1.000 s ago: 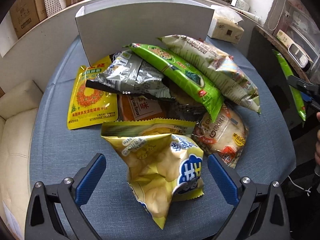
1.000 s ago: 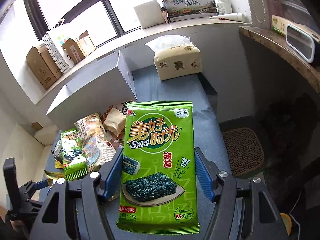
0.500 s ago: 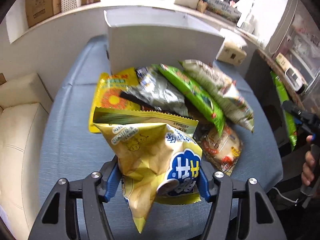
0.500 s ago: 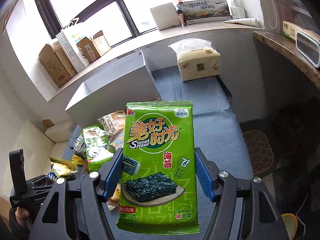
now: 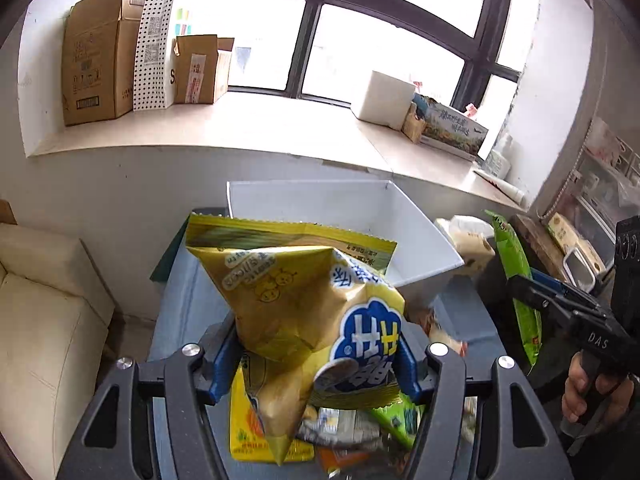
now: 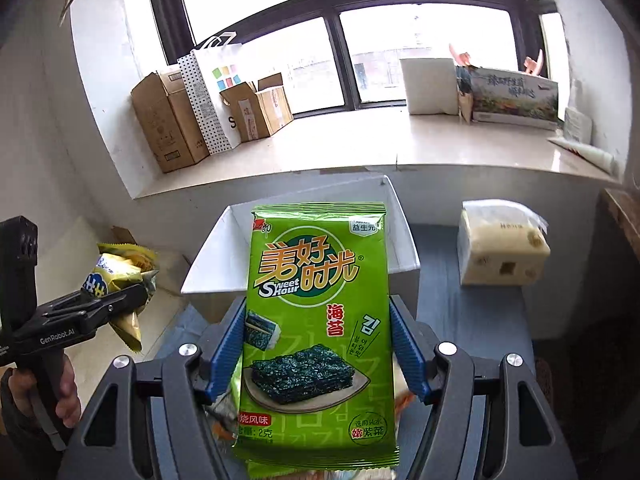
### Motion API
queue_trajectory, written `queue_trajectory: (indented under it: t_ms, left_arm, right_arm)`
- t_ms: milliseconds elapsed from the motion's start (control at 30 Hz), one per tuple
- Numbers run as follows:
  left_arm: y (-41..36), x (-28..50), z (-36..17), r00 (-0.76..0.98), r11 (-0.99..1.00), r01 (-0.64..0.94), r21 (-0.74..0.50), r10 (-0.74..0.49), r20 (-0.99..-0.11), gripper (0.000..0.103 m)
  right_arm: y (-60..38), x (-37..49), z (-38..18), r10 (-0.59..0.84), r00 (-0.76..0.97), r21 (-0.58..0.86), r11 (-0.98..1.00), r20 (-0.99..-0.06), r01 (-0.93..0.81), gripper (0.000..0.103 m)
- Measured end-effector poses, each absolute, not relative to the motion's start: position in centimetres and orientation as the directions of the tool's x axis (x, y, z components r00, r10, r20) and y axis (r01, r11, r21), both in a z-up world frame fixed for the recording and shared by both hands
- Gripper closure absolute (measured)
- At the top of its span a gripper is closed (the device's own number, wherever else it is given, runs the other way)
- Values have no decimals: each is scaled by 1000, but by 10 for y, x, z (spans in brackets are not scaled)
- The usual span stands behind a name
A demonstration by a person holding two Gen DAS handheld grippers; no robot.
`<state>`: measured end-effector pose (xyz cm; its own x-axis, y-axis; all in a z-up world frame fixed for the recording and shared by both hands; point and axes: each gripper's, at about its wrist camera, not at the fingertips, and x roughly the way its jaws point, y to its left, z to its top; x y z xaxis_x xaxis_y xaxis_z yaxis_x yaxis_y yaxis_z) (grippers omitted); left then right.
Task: Organize snacks
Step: 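Lower both packs into the white box and open both tools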
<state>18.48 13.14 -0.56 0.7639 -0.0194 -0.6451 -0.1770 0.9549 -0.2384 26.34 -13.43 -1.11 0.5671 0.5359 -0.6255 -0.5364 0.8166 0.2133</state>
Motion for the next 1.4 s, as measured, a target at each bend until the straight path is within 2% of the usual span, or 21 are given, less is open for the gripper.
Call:
queue_trajectory:
  t_ms: [167,333,367,433,500,667,833,900,1000,1133,1233,1400]
  left_arm:
    - [151,269,-12,752,942,-186,-279,-47,-658,35]
    - [154,316,-40,701,948,-213,-235,-19,-713,32]
    - [155,320,-45,689,950,-205,-236,-31,-724,28]
    - [160,325,-53,665,942,-215,-257,-51,-745,0]
    - [167,316,-52,689,935,-223,-276,-49,-723,0]
    - [170,299,-46,721,942,-221,-251,-15,-692,0]
    - [166,277,-29,770,943,-183,-278,-38,-637,0]
    - [160,264,-22,784,947,-156,-279,-54,-619,0]
    - [142,239,-11,785,965,-102,-243,-73,-616,0]
    - [114,192,3,809,986,-56,-159,-49,-586,0]
    - [95,157,8,821,994,-43,-96,-19,-570,0]
    - [71,102,-2,826,996,-11,-83,-38,-562,0]
  right_arm:
    - [-91,344,-14,485,556,139,824,-675,-550,31]
    - [-57,394,-32,456,522,135,831,-721,-540,29]
    - [-52,398,-34,468,513,138,820,-720,-555,21]
    - [-44,404,-37,416,537,77,837,-734,-542,0]
    - [-45,402,-37,376,583,29,856,-720,-516,0]
    - [-62,393,-34,417,575,72,848,-704,-525,0]
    - [-74,375,-25,446,579,63,825,-682,-562,0]
    - [-83,359,-14,486,596,74,810,-639,-582,0]
    - [-98,332,-2,546,590,116,784,-594,-609,0]
    - [-115,289,3,588,520,153,740,-620,-655,0]
    - [-135,244,9,635,530,165,714,-562,-680,0]
    - [-167,188,-2,665,531,216,708,-525,-673,0]
